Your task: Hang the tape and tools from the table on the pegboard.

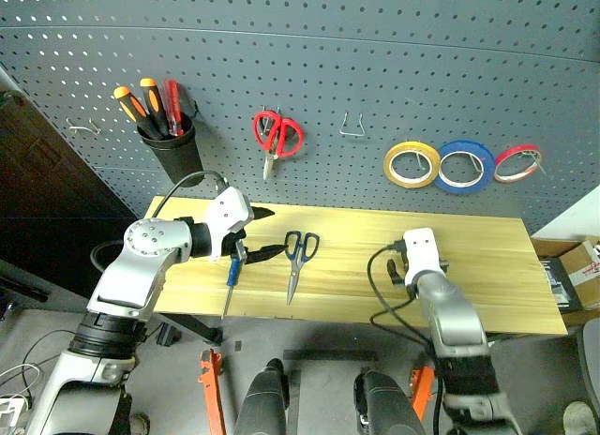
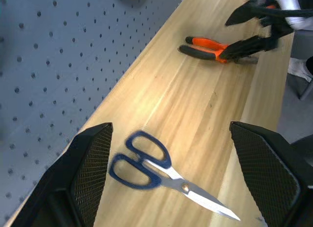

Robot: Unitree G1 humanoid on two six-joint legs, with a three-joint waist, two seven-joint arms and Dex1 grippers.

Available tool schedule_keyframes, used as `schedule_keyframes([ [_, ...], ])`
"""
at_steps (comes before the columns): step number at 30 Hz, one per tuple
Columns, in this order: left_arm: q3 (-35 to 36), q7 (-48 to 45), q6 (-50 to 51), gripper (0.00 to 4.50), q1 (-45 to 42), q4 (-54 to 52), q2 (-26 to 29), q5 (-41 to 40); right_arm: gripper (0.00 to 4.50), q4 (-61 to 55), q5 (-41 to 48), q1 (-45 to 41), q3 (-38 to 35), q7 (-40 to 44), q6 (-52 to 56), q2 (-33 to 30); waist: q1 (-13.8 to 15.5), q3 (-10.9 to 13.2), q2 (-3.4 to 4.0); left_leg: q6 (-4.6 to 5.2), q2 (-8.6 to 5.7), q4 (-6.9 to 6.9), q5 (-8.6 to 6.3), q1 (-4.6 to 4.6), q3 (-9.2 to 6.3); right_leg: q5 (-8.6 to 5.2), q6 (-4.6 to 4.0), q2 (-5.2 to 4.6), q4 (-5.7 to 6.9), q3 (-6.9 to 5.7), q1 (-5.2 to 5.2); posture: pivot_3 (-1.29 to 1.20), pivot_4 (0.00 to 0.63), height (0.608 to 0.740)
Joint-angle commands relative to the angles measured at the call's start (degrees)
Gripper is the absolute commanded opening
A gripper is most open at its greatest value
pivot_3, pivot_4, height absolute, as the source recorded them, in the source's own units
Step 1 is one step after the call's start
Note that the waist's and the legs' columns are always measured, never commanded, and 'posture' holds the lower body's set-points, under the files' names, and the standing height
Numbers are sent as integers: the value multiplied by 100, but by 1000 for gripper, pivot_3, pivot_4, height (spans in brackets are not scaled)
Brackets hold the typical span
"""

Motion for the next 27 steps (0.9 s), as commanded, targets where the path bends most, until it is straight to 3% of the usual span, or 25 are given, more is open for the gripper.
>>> schedule_keyframes([
  [1, -24, -42, -108, 4062, 26, -140, -45, 32, 4474, 840, 298, -363, -440, -215, -298, -122, -3, -1, -1, 1, 0, 0, 1, 1, 0, 10, 18, 1, 0, 0, 3, -50, 197, 740],
  [6, -2, 1, -68, 4062, 156, -263, -28, 26, 4474, 2048, 722, -893, -835, -258, -549, -249, -17, -1, -1, 4, 0, -6, 3, -6, 4, 10, 39, 4, 3, 3, -3, -38, 197, 740],
  [15, 24, 63, 25, 4062, 227, -349, -44, -6, 4474, 3350, 1060, -1457, -841, -42, -821, -588, -55, -1, -1, 7, 0, -2, 5, -7, 3, 9, 40, 7, 7, 5, -5, -38, 194, 740],
  [20, 88, 52, 59, 4062, 268, -376, -94, -127, 2899, 3484, 1411, -1512, -1031, 36, -530, -627, -54, -2, -1, 10, 0, 5, 7, -4, 0, 11, 42, 8, 8, 5, 5, -44, 193, 740],
  [24, 250, 84, 168, 4062, 303, -422, -177, -353, 2785, 3141, 1555, -1415, -1029, -6, -369, -569, -56, -3, -2, 10, 0, 7, 7, -3, -1, 11, 42, 8, 7, 4, 11, -50, 193, 740],
  [27, 416, 215, 194, 4062, 369, -516, -226, -445, 2785, 2077, 1379, -1074, -514, 141, -668, -545, -55, -3, -2, 10, 0, 7, 8, -3, -3, 11, 42, 9, 9, 4, 9, -42, 194, 740],
])
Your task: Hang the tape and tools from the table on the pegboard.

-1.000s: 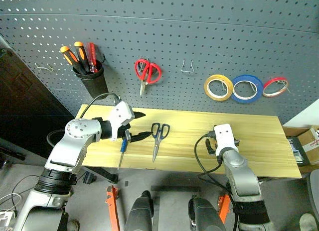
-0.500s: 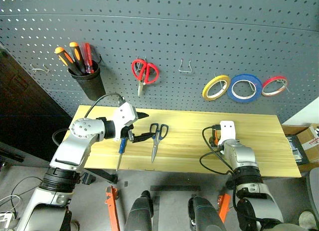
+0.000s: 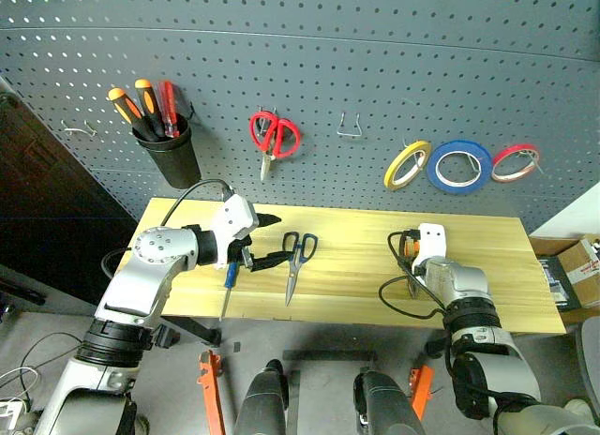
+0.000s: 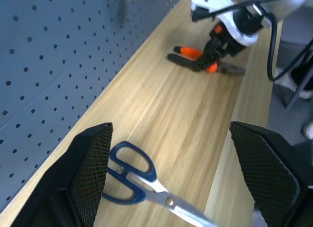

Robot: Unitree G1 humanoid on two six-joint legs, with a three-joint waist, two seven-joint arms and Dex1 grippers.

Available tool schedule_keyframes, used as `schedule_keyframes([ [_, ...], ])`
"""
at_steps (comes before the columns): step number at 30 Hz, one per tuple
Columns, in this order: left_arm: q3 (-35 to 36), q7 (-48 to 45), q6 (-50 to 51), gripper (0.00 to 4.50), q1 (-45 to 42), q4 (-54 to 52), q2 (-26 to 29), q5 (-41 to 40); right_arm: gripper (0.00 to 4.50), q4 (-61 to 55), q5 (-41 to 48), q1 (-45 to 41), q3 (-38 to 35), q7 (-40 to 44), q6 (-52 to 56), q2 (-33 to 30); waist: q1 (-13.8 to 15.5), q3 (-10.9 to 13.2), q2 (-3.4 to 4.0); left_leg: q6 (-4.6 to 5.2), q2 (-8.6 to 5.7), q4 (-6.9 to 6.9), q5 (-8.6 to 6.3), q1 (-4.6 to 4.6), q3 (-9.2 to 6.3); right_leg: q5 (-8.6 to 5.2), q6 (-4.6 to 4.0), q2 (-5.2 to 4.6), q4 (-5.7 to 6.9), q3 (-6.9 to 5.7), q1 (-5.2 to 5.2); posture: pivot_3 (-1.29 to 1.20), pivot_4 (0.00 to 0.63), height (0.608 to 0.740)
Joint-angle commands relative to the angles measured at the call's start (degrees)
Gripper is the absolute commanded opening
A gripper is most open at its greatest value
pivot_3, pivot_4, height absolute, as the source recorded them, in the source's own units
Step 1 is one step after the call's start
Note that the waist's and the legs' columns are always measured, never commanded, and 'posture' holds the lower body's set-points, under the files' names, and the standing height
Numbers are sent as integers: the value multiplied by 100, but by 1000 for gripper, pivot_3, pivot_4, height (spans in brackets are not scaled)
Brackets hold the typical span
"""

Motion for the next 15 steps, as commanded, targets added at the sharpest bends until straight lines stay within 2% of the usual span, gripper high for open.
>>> schedule_keyframes([
  [1, 420, 245, 19, 4062, 97, -356, -59, -244, 2785, -1649, -207, 574, 814, 365, -543, -22, 1, 0, 0, 0, 0, -1, 0, -1, 0, 0, 0, 0, 1, 0, -2, -42, 195, 740],
  [3, 667, 457, 84, 4062, 185, -462, -123, -385, 2785, -2826, -182, 1109, 1340, 719, -841, -24, 2, 0, 1, 0, 0, -3, 0, -19, 1, 0, 0, 0, 7, 2, -25, -41, 198, 740],
  [6, 1061, 829, 293, 4062, 357, -658, -277, -638, 2785, -4560, 39, 1915, 1913, 931, -638, 181, -35, -1, -2, 0, -1, 5, 0, -52, 9, -6, 7, -1, 62, 18, -84, -37, 204, 740],
  [9, 1380, 1087, 388, 4062, 544, -827, -371, -831, 2785, -5678, 84, 2120, 2220, 829, -535, 418, -67, -1, -1, -1, 13, 3, 0, -40, -3, -23, 14, 12, 81, 9, -83, -38, 210, 740],
  [10, 1472, 1167, 411, 4062, 586, -866, -393, -879, 2785, -5864, 100, 2034, 2220, 768, -493, 502, -65, 0, -1, -3, 26, 7, 1, -38, -2, -34, 16, 23, 78, 9, -80, -38, 212, 740],
  [12, 1700, 1458, 351, 4062, 597, -778, -436, -862, 2785, -5896, 64, 1339, 2259, 825, -666, 577, -63, 0, -1, -23, 48, 13, 13, -37, -2, -33, 2, 42, 74, 9, -78, -38, 211, 740],
  [15, 1779, 1684, 302, 4062, 433, -742, -534, -900, 2785, -5285, 119, 348, 2131, 901, -1096, 696, -52, 1, 0, -26, 80, 37, 11, -38, -1, 2, -65, 67, 62, 2, -82, -31, 213, 740],
])
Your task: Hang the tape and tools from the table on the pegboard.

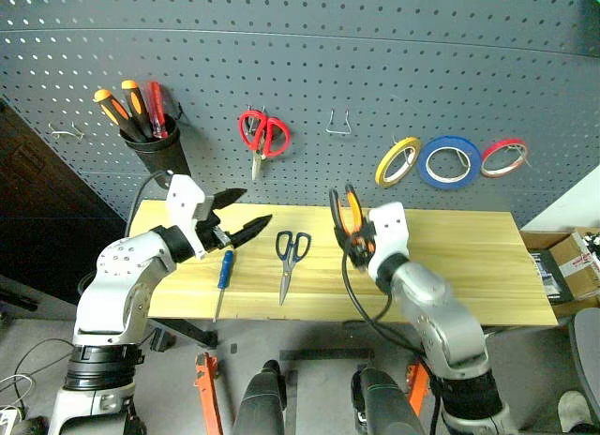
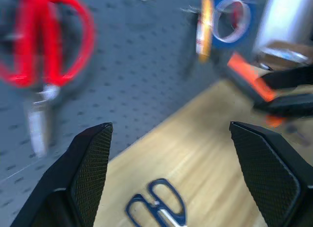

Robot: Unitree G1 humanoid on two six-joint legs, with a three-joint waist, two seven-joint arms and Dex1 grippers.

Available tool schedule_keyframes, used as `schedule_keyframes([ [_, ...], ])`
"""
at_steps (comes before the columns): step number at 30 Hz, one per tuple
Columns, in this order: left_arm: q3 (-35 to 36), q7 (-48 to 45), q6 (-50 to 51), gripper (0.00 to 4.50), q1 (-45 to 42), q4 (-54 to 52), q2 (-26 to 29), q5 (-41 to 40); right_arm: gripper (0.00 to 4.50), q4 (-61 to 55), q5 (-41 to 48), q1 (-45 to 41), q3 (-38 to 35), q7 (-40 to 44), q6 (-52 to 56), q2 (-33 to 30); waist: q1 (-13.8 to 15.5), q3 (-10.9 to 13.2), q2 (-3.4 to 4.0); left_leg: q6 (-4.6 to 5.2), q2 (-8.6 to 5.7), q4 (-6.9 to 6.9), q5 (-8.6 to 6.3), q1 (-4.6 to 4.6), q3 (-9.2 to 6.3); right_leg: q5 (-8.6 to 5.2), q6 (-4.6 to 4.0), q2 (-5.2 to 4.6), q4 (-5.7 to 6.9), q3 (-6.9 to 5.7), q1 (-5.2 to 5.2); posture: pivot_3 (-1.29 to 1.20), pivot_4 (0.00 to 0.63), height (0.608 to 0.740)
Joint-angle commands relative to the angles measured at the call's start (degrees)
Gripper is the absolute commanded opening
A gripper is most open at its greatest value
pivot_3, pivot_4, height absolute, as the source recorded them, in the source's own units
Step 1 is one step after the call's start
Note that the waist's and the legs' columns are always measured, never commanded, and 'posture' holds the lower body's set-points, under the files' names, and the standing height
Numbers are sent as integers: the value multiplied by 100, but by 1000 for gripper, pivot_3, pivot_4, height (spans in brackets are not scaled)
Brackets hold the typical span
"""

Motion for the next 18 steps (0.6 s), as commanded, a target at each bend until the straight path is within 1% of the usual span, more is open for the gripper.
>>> schedule_keyframes([
  [1, 187, 246, -67, 4062, -227, -141, -91, -130, 2785, 317, 100, -940, -225, 39, -658, 145, 7, 0, 0, -4, 2, 0, -2, 3, -1, 7, -6, 2, 3, -2, 0, -29, 212, 740],
  [2, 175, 274, -32, 4062, -277, -161, -130, -177, 2785, 674, 41, -1303, -258, 68, -932, 123, 32, -1, -1, -24, 6, 0, -15, 7, -1, 17, -16, 4, 2, -6, 1, -23, 212, 740],
  [5, 120, 304, 42, 4062, -340, -210, -183, -215, 2785, 1563, -30, -2095, -355, 105, -1513, 109, 80, -1, -1, -27, 9, -1, -17, 11, -4, 30, -21, 7, 2, -13, -5, -14, 209, 740],
  [8, 2, 211, 90, 4062, -287, -320, -176, -232, 2784, 2598, -31, -2890, -513, 22, -2227, 149, 129, -1, -1, 2, 9, 1, 4, 5, 2, 37, -16, 8, 1, -7, -1, -3, 210, 740],
  [12, -178, 286, 105, 4062, -356, -424, -284, -201, 2784, 4555, -317, -3954, -588, -143, -3761, 4, 141, -1, -1, -19, 8, 0, 31, -5, 5, 57, -9, 12, -4, 1, -6, 22, 214, 740],
  [16, -285, 350, 139, 4062, -428, -525, -370, -222, 2784, 6123, -484, -4656, -712, -341, -4932, -157, 161, 0, -3, -18, 6, -23, 32, -6, 9, 43, 7, 12, -10, 4, -6, 36, 223, 740],
  [18, -293, 394, 163, 4062, -457, -560, -397, -240, 2784, 6714, -535, -4864, -766, -417, -5359, -218, 161, 0, -3, -18, 6, -49, 32, -5, 10, 39, 5, 13, -17, 2, -12, 47, 225, 740],
])
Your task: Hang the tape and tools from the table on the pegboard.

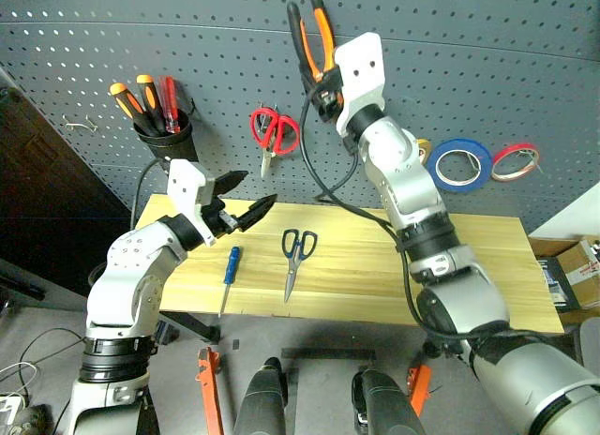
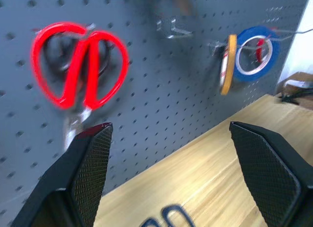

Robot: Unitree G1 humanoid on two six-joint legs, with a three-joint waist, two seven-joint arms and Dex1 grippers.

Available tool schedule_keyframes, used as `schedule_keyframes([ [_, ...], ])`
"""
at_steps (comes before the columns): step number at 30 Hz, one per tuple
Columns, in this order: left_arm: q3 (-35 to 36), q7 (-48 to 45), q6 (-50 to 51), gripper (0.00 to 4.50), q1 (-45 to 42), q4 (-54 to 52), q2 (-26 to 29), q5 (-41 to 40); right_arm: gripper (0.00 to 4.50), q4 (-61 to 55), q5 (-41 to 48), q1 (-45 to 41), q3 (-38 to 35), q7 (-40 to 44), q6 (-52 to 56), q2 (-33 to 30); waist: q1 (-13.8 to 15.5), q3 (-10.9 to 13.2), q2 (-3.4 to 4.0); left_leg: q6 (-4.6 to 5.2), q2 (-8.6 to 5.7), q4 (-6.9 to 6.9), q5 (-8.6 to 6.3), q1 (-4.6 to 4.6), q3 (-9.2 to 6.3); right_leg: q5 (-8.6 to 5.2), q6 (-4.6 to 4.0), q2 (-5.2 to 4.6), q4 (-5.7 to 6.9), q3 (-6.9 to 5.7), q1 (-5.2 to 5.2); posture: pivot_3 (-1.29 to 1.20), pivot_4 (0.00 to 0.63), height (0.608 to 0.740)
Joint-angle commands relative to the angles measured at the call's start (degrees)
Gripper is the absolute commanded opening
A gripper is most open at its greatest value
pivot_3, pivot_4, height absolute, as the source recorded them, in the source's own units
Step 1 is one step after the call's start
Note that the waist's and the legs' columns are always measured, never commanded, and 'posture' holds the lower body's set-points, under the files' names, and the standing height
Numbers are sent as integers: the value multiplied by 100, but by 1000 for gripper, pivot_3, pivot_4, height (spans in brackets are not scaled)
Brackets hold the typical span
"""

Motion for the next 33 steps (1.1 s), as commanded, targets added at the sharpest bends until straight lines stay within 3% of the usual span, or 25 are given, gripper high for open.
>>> schedule_keyframes([
  [1, 9, 94, 22, 4062, -110, -304, -45, -94, 2784, 825, -111, -396, -207, -224, -957, -161, -1, 0, 0, 0, 0, -8, 0, 0, 0, -4, -1, 0, 0, -1, -2, 51, 226, 740],
  [6, -56, 147, 26, 4062, -191, -305, -120, -80, 2784, 1741, -357, -450, -196, -497, -1707, -313, 9, 2, 0, -1, 0, -7, 1, 2, -4, -11, -2, 2, 14, -2, -5, 71, 237, 740],
  [12, -81, 140, -41, 4062, -222, -215, -128, -60, 2784, 2025, -583, -10, -99, -680, -2064, -399, 80, 4, 2, 2, 0, -1, 8, 5, -4, -24, -27, 2, 8, 0, -2, 65, 242, 740],
  [25, -193, 298, -190, 4062, -347, 117, -216, 197, 2784, 1528, -18, 590, -519, -289, -1001, -262, 91, 6, 3, 6, 2, -5, 33, 8, -5, -19, -22, 3, 20, 0, -5, 38, 240, 740],
  [30, -301, 481, 72, 4062, -72, -97, -212, 294, 4423, -281, 207, 1461, -423, 233, 480, -381, 138, 6, 3, 5, 2, -3, 34, 8, -6, -22, -29, 0, 16, -2, 3, 26, 241, 740],
  [33, -417, 638, 250, 4062, 141, -305, -254, 334, 4470, -1971, 339, 2221, -280, 609, 1683, -532, 136, 8, 6, 5, 2, -4, 34, 1, -2, -13, -48, -2, 8, 0, 0, 14, 244, 740],
])
